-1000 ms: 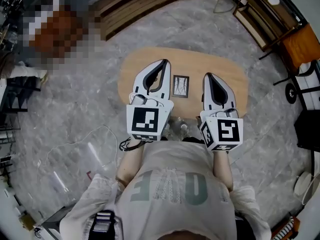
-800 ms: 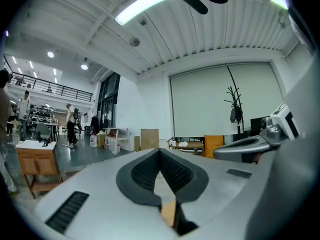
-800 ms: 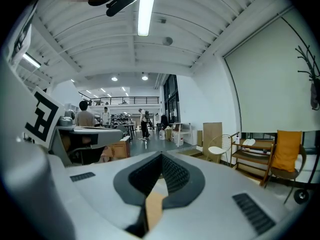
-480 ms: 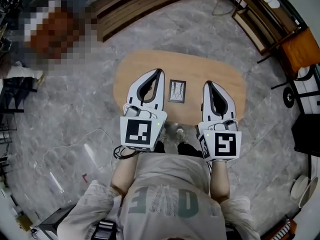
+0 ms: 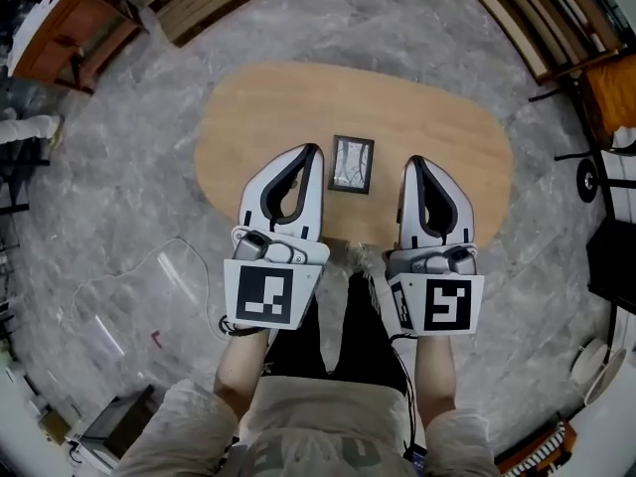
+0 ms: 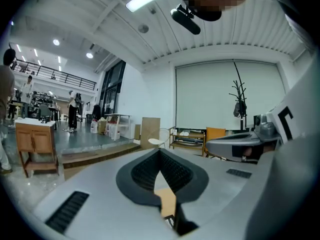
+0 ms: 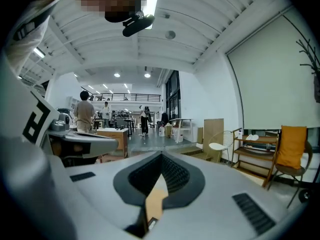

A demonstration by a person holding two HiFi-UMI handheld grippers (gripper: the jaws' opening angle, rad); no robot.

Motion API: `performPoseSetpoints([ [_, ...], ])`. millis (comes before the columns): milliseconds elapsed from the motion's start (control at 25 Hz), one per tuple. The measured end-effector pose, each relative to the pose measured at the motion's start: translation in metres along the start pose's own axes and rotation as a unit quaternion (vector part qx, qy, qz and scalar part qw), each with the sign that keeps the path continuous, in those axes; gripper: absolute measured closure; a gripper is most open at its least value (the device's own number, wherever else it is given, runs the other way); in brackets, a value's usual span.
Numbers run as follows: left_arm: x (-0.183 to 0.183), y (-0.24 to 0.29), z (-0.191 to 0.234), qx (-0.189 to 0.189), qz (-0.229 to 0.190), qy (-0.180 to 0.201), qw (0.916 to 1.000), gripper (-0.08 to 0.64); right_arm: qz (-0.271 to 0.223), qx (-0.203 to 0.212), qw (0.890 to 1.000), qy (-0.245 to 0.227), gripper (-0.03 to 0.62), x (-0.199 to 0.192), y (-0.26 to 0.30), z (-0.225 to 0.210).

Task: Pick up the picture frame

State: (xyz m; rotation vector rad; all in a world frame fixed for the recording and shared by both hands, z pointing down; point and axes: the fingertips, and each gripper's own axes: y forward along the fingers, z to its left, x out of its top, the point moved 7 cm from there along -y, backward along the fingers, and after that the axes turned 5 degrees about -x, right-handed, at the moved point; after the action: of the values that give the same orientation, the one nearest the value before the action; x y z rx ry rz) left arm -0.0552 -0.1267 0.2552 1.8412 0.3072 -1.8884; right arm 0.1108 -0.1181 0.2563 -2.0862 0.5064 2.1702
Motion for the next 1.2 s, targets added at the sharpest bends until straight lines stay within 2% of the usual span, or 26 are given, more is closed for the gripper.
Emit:
performPoseSetpoints([
  [80, -0.031, 0.0, 0.004, 0.0, 0.017, -0.007, 0.9998, 0.551, 0.02, -0.002, 1.0, 0.005, 0.586, -0.034, 0.003, 0.008],
  [280, -0.101, 0.005, 0.011, 0.006, 0.028, -0.014, 0.9995, 0.551, 0.049, -0.009, 0.999, 0.023, 0.586, -0.115, 0.012, 0.019],
  [520, -0.16, -0.002, 0.008, -0.003, 0.064, -0.03, 0.9975, 0.551, 0.102, 0.0, 0.994, 0.03, 0.586, -0.177, 0.003, 0.033],
  [640, -0.172, -0.005, 0.008, -0.002, 0.07, -0.038, 0.9968, 0.551, 0.114, 0.003, 0.993, 0.027, 0.586, -0.189, 0.0, 0.038],
  [880, -0.17, -0.006, 0.014, 0.003, 0.063, -0.04, 0.9972, 0.551, 0.119, 0.018, 0.993, 0.005, 0.586, -0.186, 0.009, 0.04],
  [1120, -0.164, -0.012, 0.025, 0.022, 0.06, -0.042, 0.9971, 0.551, 0.125, 0.039, 0.988, -0.088, 0.585, -0.181, 0.028, 0.042],
  [1200, -0.165, -0.014, 0.029, 0.027, 0.06, -0.044, 0.9969, 0.551, 0.132, 0.05, 0.983, -0.114, 0.514, -0.185, 0.032, 0.045],
])
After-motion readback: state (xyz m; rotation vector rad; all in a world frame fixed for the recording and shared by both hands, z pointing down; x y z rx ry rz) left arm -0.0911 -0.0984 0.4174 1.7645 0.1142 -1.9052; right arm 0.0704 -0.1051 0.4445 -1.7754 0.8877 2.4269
